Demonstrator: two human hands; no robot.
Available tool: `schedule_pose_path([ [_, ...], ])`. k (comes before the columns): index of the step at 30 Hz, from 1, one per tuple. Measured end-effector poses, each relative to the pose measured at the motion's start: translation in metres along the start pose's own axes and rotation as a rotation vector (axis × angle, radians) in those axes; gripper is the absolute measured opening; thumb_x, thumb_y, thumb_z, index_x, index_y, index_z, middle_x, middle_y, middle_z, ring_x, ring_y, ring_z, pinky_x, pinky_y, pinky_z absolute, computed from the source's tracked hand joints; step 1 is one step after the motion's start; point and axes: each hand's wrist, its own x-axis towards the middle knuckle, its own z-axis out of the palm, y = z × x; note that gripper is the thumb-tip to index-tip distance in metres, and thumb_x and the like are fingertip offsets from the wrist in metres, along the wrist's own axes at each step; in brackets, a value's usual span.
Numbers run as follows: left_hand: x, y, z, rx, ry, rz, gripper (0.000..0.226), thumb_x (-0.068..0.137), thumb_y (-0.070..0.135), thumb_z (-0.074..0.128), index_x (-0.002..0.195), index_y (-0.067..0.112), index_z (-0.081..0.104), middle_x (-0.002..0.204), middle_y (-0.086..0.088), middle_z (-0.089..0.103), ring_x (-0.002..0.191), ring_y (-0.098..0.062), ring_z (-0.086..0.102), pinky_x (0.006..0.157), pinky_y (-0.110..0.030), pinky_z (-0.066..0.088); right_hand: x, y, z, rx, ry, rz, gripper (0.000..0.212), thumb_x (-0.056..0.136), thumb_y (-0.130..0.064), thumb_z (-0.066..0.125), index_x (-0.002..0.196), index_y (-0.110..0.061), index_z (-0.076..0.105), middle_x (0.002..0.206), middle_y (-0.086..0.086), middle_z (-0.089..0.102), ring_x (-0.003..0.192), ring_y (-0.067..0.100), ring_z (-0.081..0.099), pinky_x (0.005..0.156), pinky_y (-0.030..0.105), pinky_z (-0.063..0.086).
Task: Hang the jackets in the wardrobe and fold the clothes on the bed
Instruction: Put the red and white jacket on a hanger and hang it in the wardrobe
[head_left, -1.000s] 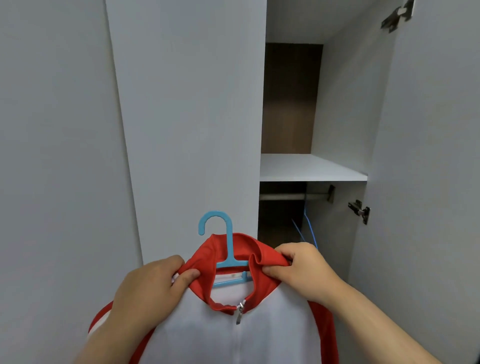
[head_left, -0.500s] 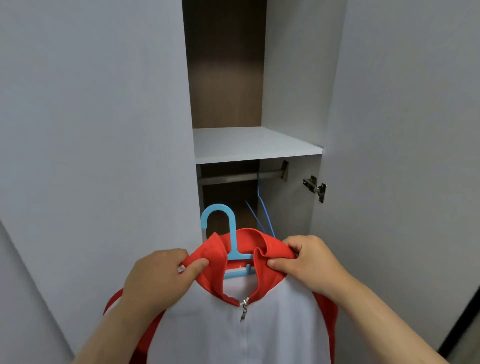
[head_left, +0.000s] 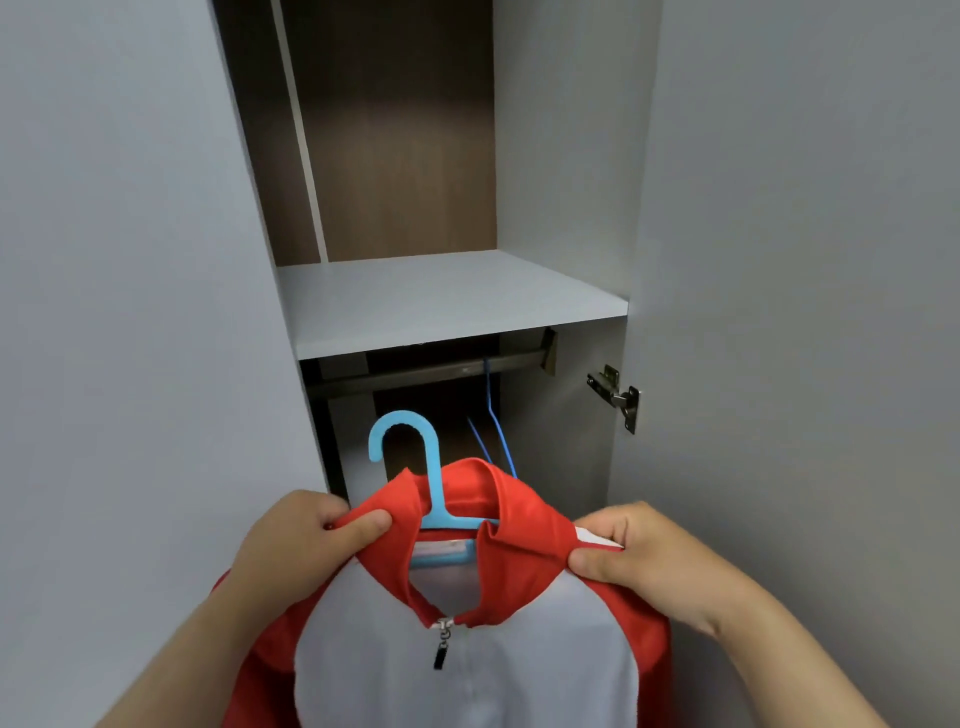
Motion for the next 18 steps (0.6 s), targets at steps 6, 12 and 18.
schedule_pose_path([
  [6,0.056,0.025,0.042,0.019,-0.080,0.068,0.052,0.085,0.064,0.059,0.045,0.031,0.055,0.048,0.011,0.054,0.047,-0.003,0.053,0.050,-0.021,0.036,-0.016,-0.001,-0.027,-0.158,0.244,0.098,0.037,0.095,-0.028,0.062,0.066,-0.007,0.050,0.065,0.000,0.055,0.061,0.012,0.047,0.060,0.029,0.038],
  [12,0.099,0.035,0.091,-0.028,-0.151,0.150,0.057,0.066,0.076,0.051,0.055,0.020,0.044,0.051,0.008,0.046,0.052,-0.010,0.045,0.058,-0.041,0.047,-0.030,-0.009,-0.039,-0.378,0.406,0.169,0.044,0.095,-0.028,0.062,0.059,-0.016,0.038,0.055,-0.009,0.038,0.052,0.008,0.032,0.048,0.023,0.027],
  [18,0.131,0.034,0.117,-0.108,-0.146,0.184,0.054,0.070,0.076,0.048,0.061,0.024,0.060,0.061,0.009,0.062,0.056,-0.005,0.056,0.058,-0.035,0.048,-0.034,-0.020,-0.040,-0.504,0.527,0.149,0.047,0.096,-0.027,0.062,0.055,-0.018,0.042,0.054,-0.006,0.037,0.051,0.006,0.029,0.049,0.021,0.031],
])
